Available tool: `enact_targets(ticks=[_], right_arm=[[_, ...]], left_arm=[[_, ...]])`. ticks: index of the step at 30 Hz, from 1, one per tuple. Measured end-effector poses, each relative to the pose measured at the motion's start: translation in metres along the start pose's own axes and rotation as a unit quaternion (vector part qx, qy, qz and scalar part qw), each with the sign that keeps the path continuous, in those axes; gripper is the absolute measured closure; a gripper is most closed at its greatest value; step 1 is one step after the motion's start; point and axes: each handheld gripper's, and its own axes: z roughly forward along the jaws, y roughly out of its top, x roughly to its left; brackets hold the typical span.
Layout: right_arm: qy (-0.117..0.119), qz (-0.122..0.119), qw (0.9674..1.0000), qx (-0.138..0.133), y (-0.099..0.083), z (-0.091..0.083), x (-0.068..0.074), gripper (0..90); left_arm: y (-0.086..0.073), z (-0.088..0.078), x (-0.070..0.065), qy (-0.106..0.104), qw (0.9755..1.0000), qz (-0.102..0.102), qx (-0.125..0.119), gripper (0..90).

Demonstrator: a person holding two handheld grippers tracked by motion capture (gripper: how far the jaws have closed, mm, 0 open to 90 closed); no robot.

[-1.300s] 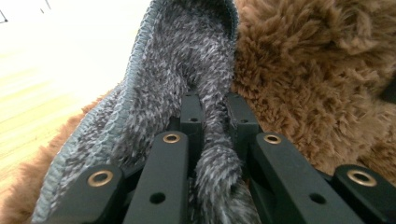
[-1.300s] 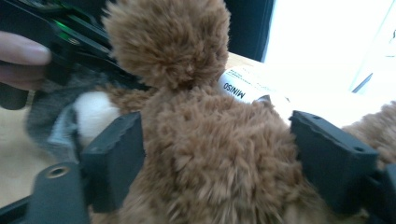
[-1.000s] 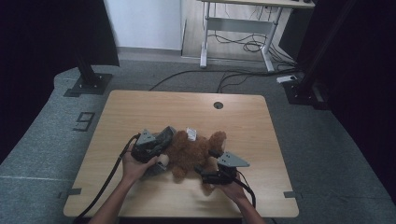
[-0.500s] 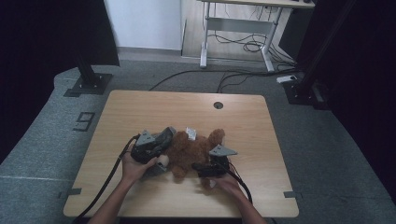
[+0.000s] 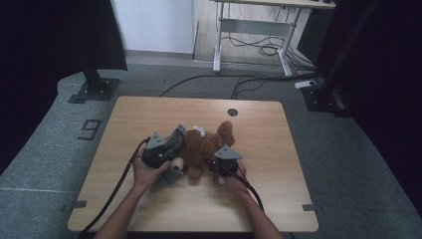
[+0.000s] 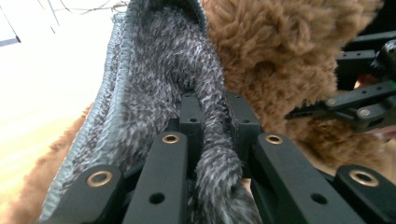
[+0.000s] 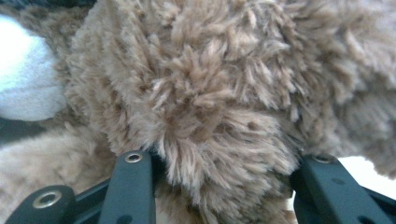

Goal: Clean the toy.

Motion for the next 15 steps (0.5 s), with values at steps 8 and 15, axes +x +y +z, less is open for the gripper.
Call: enact_targets(ticks=[8,15], right_arm=[[-0.007,-0.085,0.9963,-0.012,-0.015,-0.014,0.005,49.9],[-0.001,-0.143,0.9895,-0.019,-0.029,-0.035,0.027,50.8]], left_arm=[[-0.025,0.003,-0.018,-0.031,0.9995,0.007,0.007,79.5],[-0.022,-0.026,-0.026,-0.037,0.9991,0.013,-0.016,79.2]])
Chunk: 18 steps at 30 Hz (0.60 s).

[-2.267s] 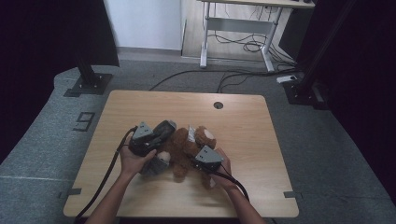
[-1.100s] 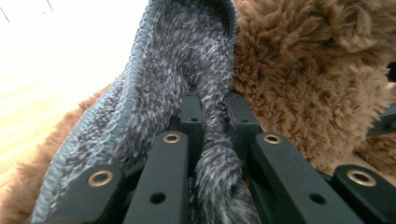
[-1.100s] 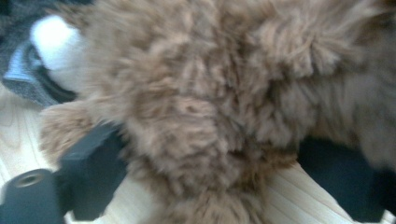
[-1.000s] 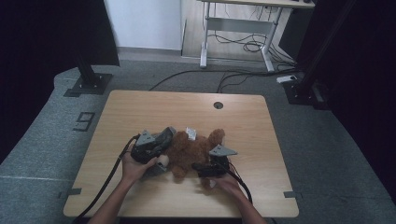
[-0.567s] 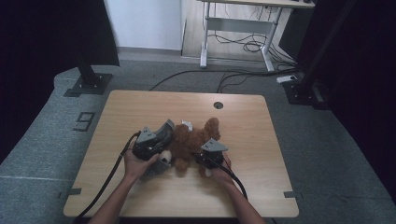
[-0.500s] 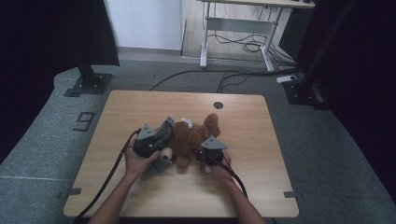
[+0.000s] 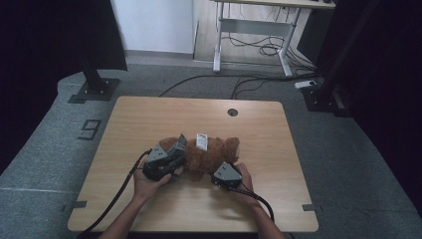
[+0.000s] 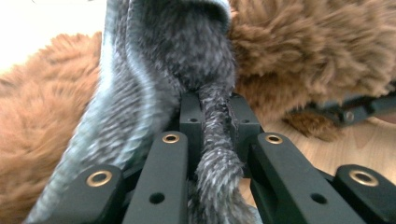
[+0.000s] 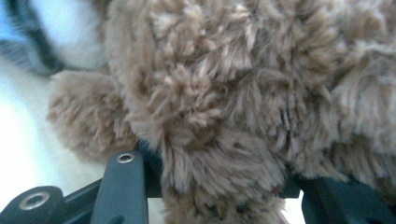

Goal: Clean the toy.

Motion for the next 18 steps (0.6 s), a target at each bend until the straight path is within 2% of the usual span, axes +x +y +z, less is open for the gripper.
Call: enact_targets(ticks=[2,4,5,6,8,9,12,15,18], right_arm=[[0.004,-0.011,0.9999,0.001,-0.001,-0.002,0.005,51.0],[0.005,-0.022,0.9997,-0.001,-0.002,-0.004,0.009,51.2],[0.004,-0.028,0.9996,-0.001,-0.002,-0.004,0.011,51.2],[0.003,-0.030,0.9996,-0.001,-0.002,-0.005,0.012,51.2],[0.001,-0.024,0.9997,-0.001,-0.004,-0.005,0.012,50.5],[0.002,-0.019,0.9998,0.000,-0.005,-0.005,0.011,49.4],[0.008,-0.009,0.9999,0.005,-0.005,-0.006,0.008,44.5],[0.015,0.019,0.9996,0.011,-0.006,-0.008,0.004,28.9],[0.049,0.090,0.9947,0.009,-0.007,-0.017,-0.007,20.5]], left_arm=[[0.013,-0.011,0.000,0.010,0.9997,0.006,-0.022,79.1],[0.026,-0.013,0.002,0.013,0.9996,0.011,-0.023,79.0],[0.030,-0.010,0.003,0.014,0.9997,0.009,-0.019,78.8],[0.033,-0.002,0.005,0.010,0.9999,0.005,-0.001,78.8],[0.030,0.015,0.009,0.000,0.9994,-0.005,0.035,78.8],[0.027,0.020,0.010,-0.002,0.9990,-0.008,0.044,78.8],[0.019,0.026,0.012,-0.009,0.9986,-0.025,0.045,79.3],[0.009,0.028,0.013,-0.014,0.9981,-0.033,0.050,80.0],[0.003,0.026,0.012,-0.019,0.9983,-0.038,0.040,80.4]])
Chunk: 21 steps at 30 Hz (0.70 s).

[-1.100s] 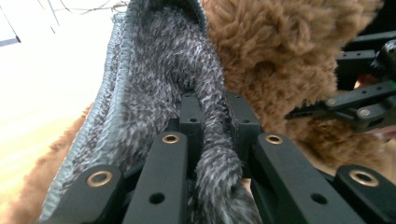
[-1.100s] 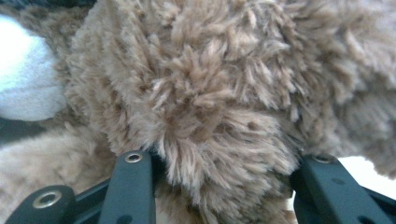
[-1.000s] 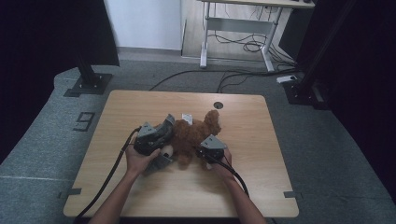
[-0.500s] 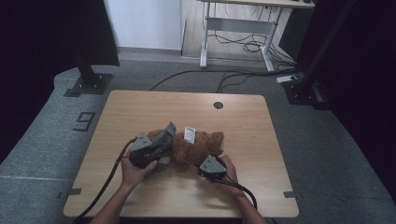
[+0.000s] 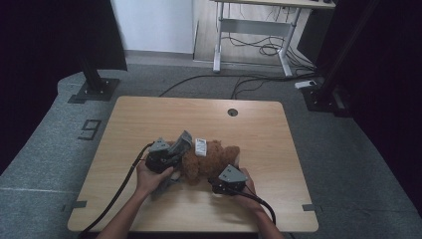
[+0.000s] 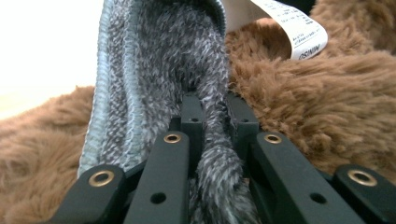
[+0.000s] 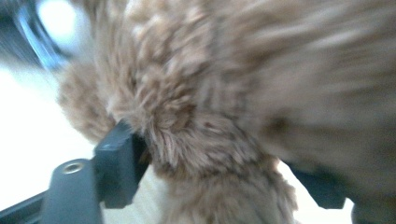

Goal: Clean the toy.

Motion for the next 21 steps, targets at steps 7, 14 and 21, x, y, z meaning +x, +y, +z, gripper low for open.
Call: enact_targets(ticks=[7,14,21], right_arm=[[0.002,0.076,0.9955,-0.057,0.012,-0.033,-0.020,13.2],[0.034,0.078,0.9943,-0.065,0.023,-0.030,-0.026,34.6],[0.032,0.061,0.9960,-0.056,0.020,-0.021,-0.017,56.8]], left_arm=[[-0.009,-0.003,-0.006,-0.001,0.9999,0.003,-0.010,80.6],[-0.011,-0.006,-0.010,0.003,0.9999,0.007,-0.013,80.5],[0.004,-0.022,-0.018,0.001,0.9992,0.017,-0.036,79.5]])
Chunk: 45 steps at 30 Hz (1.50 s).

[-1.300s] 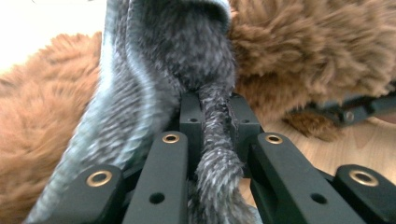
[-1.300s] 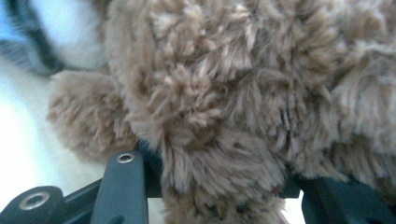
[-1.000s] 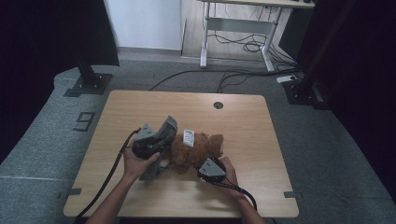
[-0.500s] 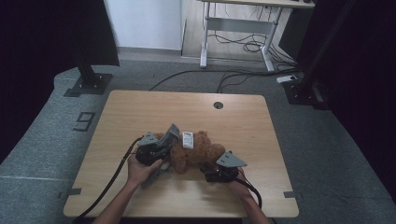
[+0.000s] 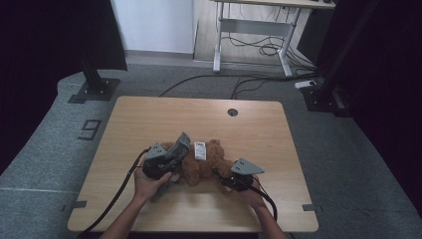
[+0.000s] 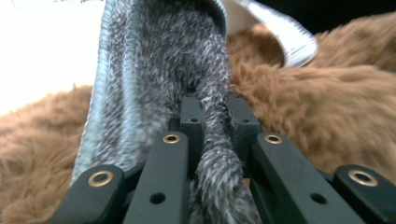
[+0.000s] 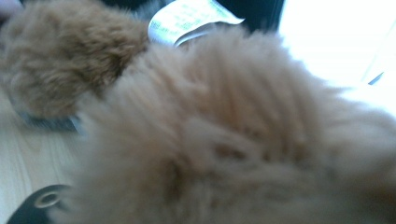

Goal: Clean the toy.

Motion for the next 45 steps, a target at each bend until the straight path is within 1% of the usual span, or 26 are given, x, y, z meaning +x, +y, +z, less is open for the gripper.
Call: enact_targets(ticks=[2,4,6,8,10,11,13,14,15,17,18,20,22,26,27,28,30,31,33,34,35,37,38,42,44,45], right_arm=[[-0.011,0.000,0.9999,0.001,-0.001,-0.001,-0.001,57.7],[-0.020,0.003,0.9998,0.002,-0.002,0.000,-0.002,58.0],[-0.021,0.005,0.9998,0.000,-0.003,0.001,-0.002,58.1],[-0.018,0.002,0.9998,0.000,-0.002,0.002,-0.001,58.2],[-0.015,-0.001,0.9999,0.000,-0.003,0.002,0.001,58.3],[-0.014,-0.001,0.9999,-0.001,-0.003,0.003,0.002,58.3],[-0.013,-0.004,0.9999,-0.003,-0.004,0.003,0.004,58.3],[-0.012,-0.008,0.9999,-0.002,-0.004,0.002,0.004,58.3],[-0.014,-0.010,0.9999,-0.002,-0.005,0.002,0.004,58.4],[-0.020,-0.018,0.9996,0.008,-0.006,0.002,0.004,59.1],[-0.024,-0.020,0.9994,0.013,-0.009,0.002,0.004,59.7],[-0.022,-0.012,0.9996,0.011,-0.011,0.001,0.002,60.5],[-0.023,-0.018,0.9995,0.012,-0.011,0.000,0.002,60.9],[-0.025,-0.020,0.9994,0.010,-0.012,-0.001,0.002,61.5],[-0.026,-0.020,0.9994,0.010,-0.012,-0.002,0.002,61.5],[-0.024,-0.021,0.9994,0.009,-0.013,-0.003,0.001,61.6],[-0.017,-0.024,0.9995,0.008,-0.014,-0.004,0.001,61.6],[-0.011,-0.027,0.9995,0.008,-0.014,-0.003,0.003,61.5],[-0.010,-0.035,0.9993,0.010,-0.014,-0.002,0.005,61.5],[-0.010,-0.034,0.9993,0.011,-0.015,-0.002,0.005,61.5],[-0.010,-0.030,0.9994,0.011,-0.016,-0.003,0.004,61.5],[-0.009,-0.027,0.9995,0.011,-0.017,-0.005,0.002,61.5],[-0.006,-0.027,0.9996,0.010,-0.017,-0.005,0.002,61.5],[-0.002,-0.027,0.9996,0.009,-0.017,-0.004,0.003,61.5],[-0.001,-0.025,0.9996,0.010,-0.018,-0.004,0.003,61.5],[-0.001,-0.025,0.9996,0.009,-0.018,-0.004,0.003,61.5]], left_arm=[[0.011,-0.007,-0.010,-0.005,0.9998,0.015,-0.013,79.4],[0.027,-0.011,-0.026,-0.016,0.9990,0.034,-0.025,79.3],[0.039,-0.009,-0.040,-0.031,0.9980,0.047,-0.030,79.3],[0.047,-0.001,-0.056,-0.044,0.9968,0.060,-0.029,79.3],[0.052,0.015,-0.071,-0.051,0.9962,0.070,-0.014,79.3],[0.053,0.026,-0.077,-0.052,0.9960,0.072,0.000,79.2],[0.052,0.050,-0.084,-0.032,0.9955,0.080,0.039,79.0],[0.050,0.062,-0.083,-0.023,0.9949,0.078,0.060,79.0],[0.046,0.072,-0.080,-0.018,0.9943,0.071,0.077,78.9],[0.040,0.079,-0.073,-0.022,0.9949,0.053,0.083,79.0],[0.039,0.077,-0.071,-0.020,0.9952,0.051,0.081,79.1],[0.037,0.071,-0.069,-0.013,0.9953,0.055,0.079,79.3],[0.034,0.063,-0.065,-0.008,0.9955,0.055,0.077,79.4],[0.026,0.037,-0.045,0.022,0.9966,0.047,0.064,79.4],[0.022,0.026,-0.035,0.036,0.9971,0.038,0.056,79.4],[0.018,0.018,-0.024,0.040,0.9978,0.024,0.047,79.4],[0.013,0.002,-0.003,0.028,0.9992,-0.013,0.027,79.4],[0.011,-0.006,0.003,0.036,0.9990,-0.018,0.017,79.4],[0.009,-0.019,0.013,0.057,0.9981,-0.024,0.005,79.4],[0.007,-0.025,0.019,0.071,0.9971,-0.026,0.006,79.4],[0.004,-0.029,0.025,0.079,0.9963,-0.033,0.009,79.4],[-0.006,-0.035,0.040,0.066,0.9961,-0.058,0.011,79.4],[-0.009,-0.037,0.044,0.067,0.9956,-0.065,0.009,79.4],[-0.013,-0.045,0.046,0.081,0.9943,-0.069,-0.001,79.4],[-0.009,-0.046,0.041,0.074,0.9953,-0.062,-0.008,79.5],[-0.005,-0.045,0.035,0.067,0.9963,-0.053,-0.011,79.4]])
